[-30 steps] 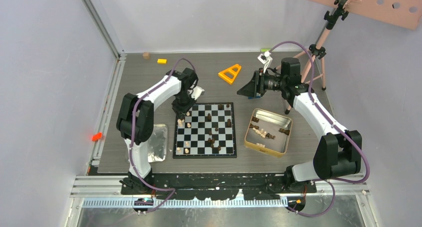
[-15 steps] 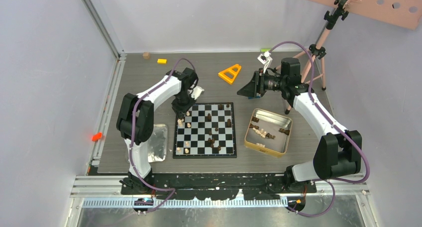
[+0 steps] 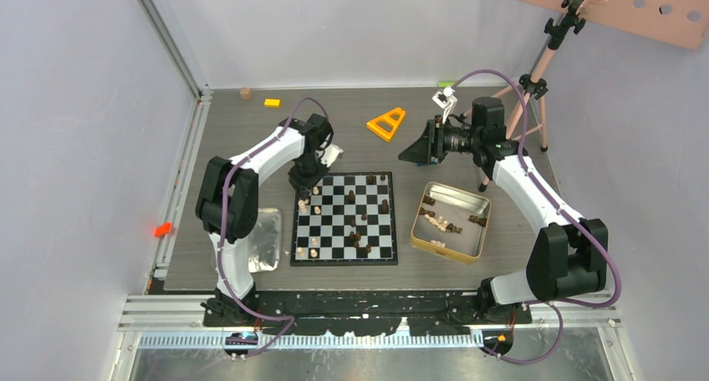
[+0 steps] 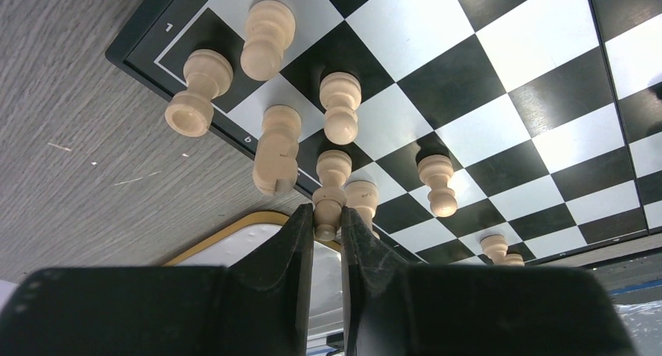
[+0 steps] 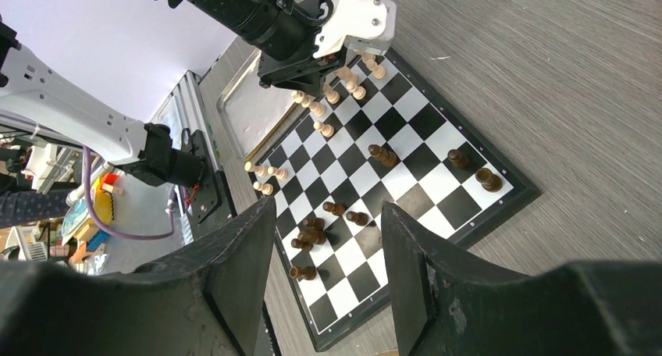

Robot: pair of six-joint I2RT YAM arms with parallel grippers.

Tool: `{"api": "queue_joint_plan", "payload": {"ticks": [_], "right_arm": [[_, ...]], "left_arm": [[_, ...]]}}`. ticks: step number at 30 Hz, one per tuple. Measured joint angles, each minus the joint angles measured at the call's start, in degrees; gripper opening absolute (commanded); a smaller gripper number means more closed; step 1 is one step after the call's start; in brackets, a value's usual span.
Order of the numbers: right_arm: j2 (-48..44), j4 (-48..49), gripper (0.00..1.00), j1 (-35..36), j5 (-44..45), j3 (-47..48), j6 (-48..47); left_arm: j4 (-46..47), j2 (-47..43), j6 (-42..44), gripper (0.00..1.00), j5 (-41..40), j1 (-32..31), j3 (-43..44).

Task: Set up the chess pieces on the board
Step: Place the chess piece on the chessboard.

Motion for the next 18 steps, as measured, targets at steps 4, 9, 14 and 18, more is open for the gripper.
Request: {"api": "queue_joint_plan", "payload": {"ticks": [4, 9, 14, 18], "right_arm": [[0.0, -0.5, 0.58, 0.0, 0.0, 0.0, -0.2], [0.0, -2.6, 0.58, 0.0, 0.3, 0.0, -1.4], [-0.2, -9.8, 0.59, -0.1, 3.1, 1.7, -6.3], [-0.9, -19.9, 0.6, -0.5, 9.7, 4.0, -14.4]], "left_arm": [[0.1, 0.0, 0.0, 0.32, -0.1, -0.1, -0.1], [0.9, -0.5, 0.0, 0.44, -0.6, -0.1, -0.5], [1.0, -3.1, 0.0, 0.52, -0.7, -0.1, -0.6], [1.0, -6.4, 0.0, 0.55, -0.6, -0.1, -0.6]]}}
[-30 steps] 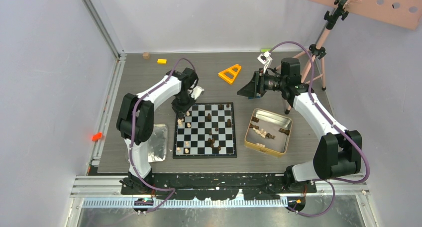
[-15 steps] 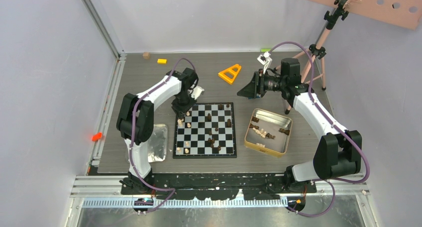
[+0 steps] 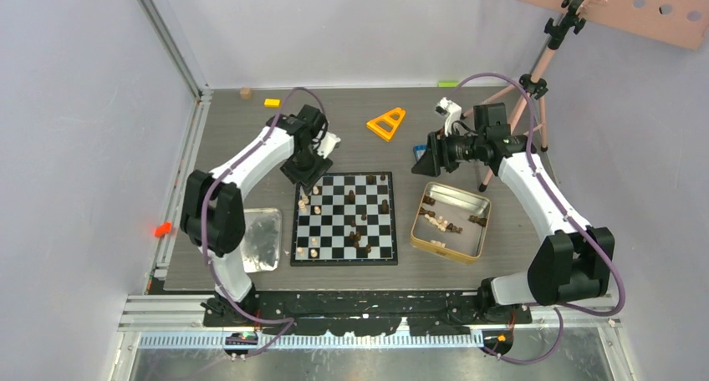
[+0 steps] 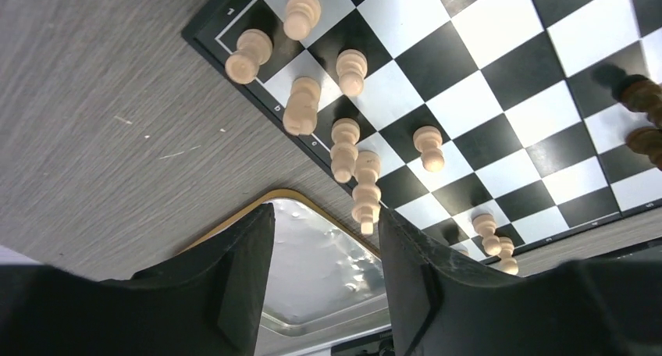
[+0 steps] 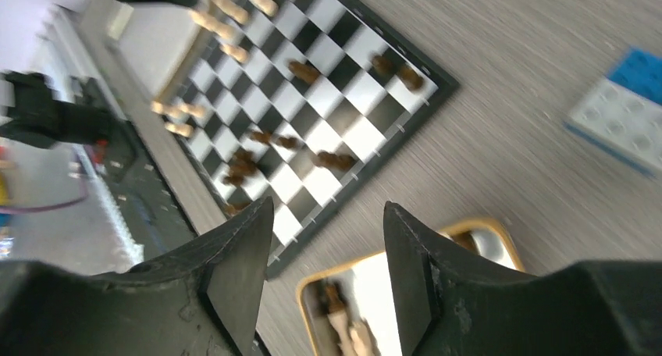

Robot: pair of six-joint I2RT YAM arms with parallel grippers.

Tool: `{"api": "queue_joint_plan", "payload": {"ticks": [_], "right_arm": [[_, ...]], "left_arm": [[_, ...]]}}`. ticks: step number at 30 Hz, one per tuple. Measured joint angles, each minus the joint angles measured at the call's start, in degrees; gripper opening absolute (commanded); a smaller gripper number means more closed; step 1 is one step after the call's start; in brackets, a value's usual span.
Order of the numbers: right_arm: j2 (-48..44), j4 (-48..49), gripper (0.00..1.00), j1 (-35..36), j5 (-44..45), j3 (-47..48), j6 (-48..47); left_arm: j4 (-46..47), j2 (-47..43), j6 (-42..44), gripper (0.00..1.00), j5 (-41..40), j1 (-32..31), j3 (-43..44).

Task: Set up the chess pieces on the board
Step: Place the chess piece on the chessboard, then pick up the chess piece from the storage box.

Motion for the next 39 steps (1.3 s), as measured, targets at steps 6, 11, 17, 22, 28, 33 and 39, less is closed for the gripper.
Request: {"api": "queue_joint_plan", "payload": {"ticks": [6, 11, 17, 22, 28, 33, 39], "right_arm": [[-1.8, -15.7, 0.62, -0.9, 14.7, 0.1, -13.2], [-1.5, -22.6, 0.62, -1.0, 23.6, -3.8, -19.5], [2.1, -24.0, 0.6, -0.8, 29.4, -7.9, -22.6], [5.9, -21.9, 0.57, 0.2, 31.5, -9.7, -23.5], [8.5, -19.0, 0.56, 2.8, 32.4, -10.2, -23.5], [9.4, -17.5, 0.51, 4.7, 32.8, -10.2, -23.5], [11.0, -16.7, 0.39, 5.6, 33.3, -10.2, -23.5]], "left_arm": [[0.2, -7.0, 0.2, 0.59, 1.5, 0.0, 0.0], [1.6, -13.4, 0.6, 0.61, 3.5, 0.0, -0.9], [2.8, -17.1, 1.6, 0.62, 4.1, 0.0, -1.6], [3.1, -17.1, 1.8, 0.62, 4.1, 0.0, -2.5], [3.2, -17.1, 1.8, 0.62, 4.1, 0.0, -2.8], [3.3, -17.1, 1.8, 0.62, 4.1, 0.0, -2.8], [3.4, -17.1, 2.0, 0.62, 4.1, 0.0, -3.2]]}}
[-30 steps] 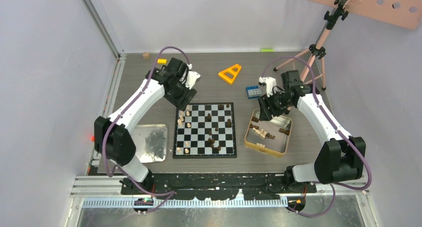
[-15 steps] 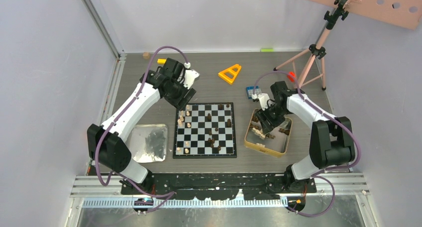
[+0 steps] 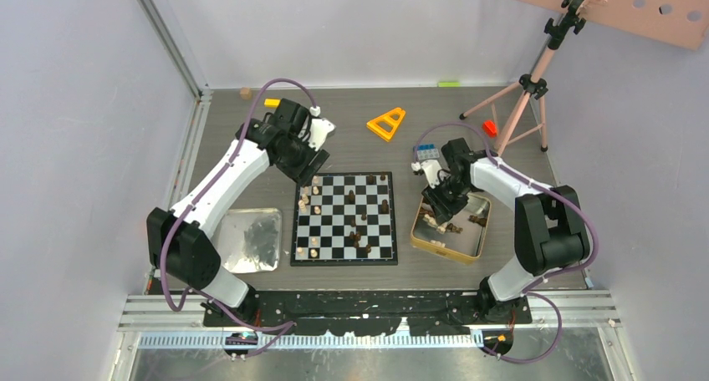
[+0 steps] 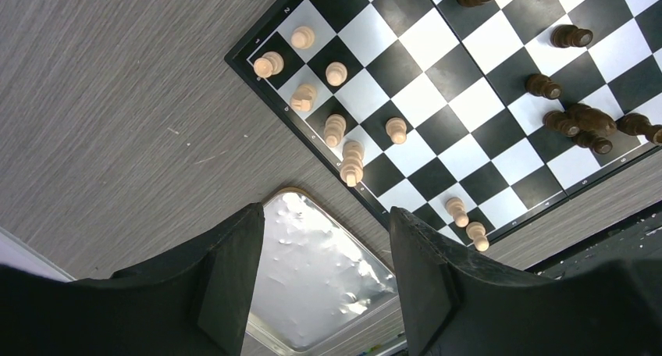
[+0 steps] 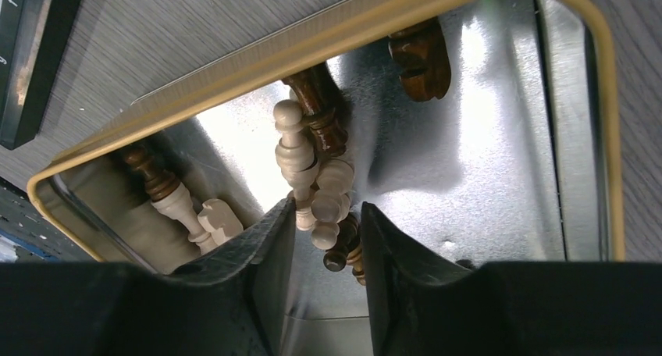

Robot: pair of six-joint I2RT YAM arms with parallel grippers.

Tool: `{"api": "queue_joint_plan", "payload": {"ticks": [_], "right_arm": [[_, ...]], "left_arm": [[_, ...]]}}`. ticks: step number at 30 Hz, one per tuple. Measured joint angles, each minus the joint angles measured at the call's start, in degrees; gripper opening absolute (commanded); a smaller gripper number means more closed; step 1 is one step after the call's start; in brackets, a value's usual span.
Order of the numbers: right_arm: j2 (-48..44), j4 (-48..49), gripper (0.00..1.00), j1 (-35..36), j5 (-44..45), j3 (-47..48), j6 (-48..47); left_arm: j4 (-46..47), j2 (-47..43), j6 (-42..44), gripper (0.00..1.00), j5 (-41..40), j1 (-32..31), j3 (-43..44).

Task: Set up the chess pieces on the board
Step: Pick up the chess piece from the storage box.

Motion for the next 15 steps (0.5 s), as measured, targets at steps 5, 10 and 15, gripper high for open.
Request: {"api": "queue_joint_plan", "payload": {"ticks": [5, 10, 15], "right_arm": [[0.5, 0.2, 0.27, 0.0, 0.0, 0.1, 0.0], [1.4, 0.2, 0.2, 0.0, 0.1, 0.6, 0.0], [1.6, 0.1, 0.1, 0.0, 0.1, 2.1, -0.3]], "left_arm": [[0.0, 0.0, 0.5, 0.62, 0.0, 0.0, -0.3], [0.0, 0.0, 0.8, 0.62, 0.0, 0.0, -0.4], [0.0, 0.0, 0.9, 0.62, 0.0, 0.0, -0.5]]}}
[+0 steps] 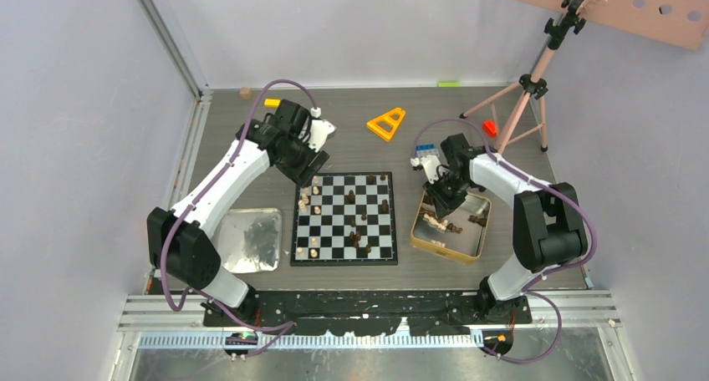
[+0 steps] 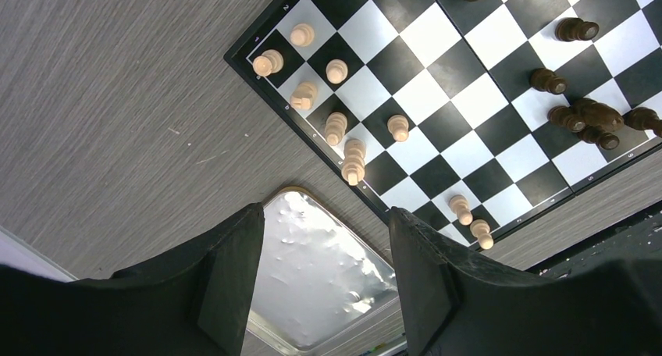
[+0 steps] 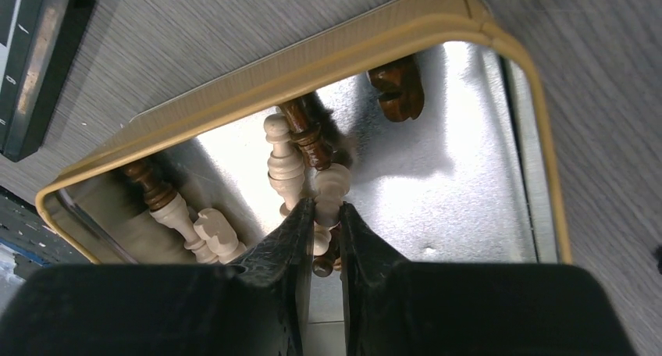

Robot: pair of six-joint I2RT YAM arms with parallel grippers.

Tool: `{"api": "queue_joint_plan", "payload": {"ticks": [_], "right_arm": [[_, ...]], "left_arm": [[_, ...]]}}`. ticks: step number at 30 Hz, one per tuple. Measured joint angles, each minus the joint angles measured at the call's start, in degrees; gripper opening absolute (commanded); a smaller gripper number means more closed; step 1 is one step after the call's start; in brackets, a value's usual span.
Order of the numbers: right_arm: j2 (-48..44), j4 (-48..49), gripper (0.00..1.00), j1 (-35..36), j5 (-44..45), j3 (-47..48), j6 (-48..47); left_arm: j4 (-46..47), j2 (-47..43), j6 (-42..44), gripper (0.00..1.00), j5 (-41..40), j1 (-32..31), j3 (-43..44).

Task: Set up the chess pieces on the board
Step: Pick up the chess piece from the storage box, then place the chess piece on the chessboard.

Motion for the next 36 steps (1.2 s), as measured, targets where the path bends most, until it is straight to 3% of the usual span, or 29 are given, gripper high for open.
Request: {"api": "queue_joint_plan", "payload": {"ticks": [12, 18, 24, 36], "right_arm": [[-2.5, -6.0, 0.04, 0.8, 0.1, 5.7, -0.9], [-4.5, -11.5, 0.04, 9.4, 1.0, 14.3, -0.4], [0.6, -15.1, 0.04, 23.5, 1.7, 27.5, 1.0], [29.2, -20.9, 0.04, 41.1, 2.8, 57.2, 2.3]], "left_arm": [[0.2, 0.0, 0.0, 0.63, -0.5, 0.0, -0.5], [0.4, 0.0, -0.3, 0.63, -0.8, 1.7, -0.9], [0.4, -0.6, -1.9, 0.66, 0.9, 10.9, -1.1], [0.4, -2.9, -2.6, 0.68, 7.4, 34.7, -4.6]]}}
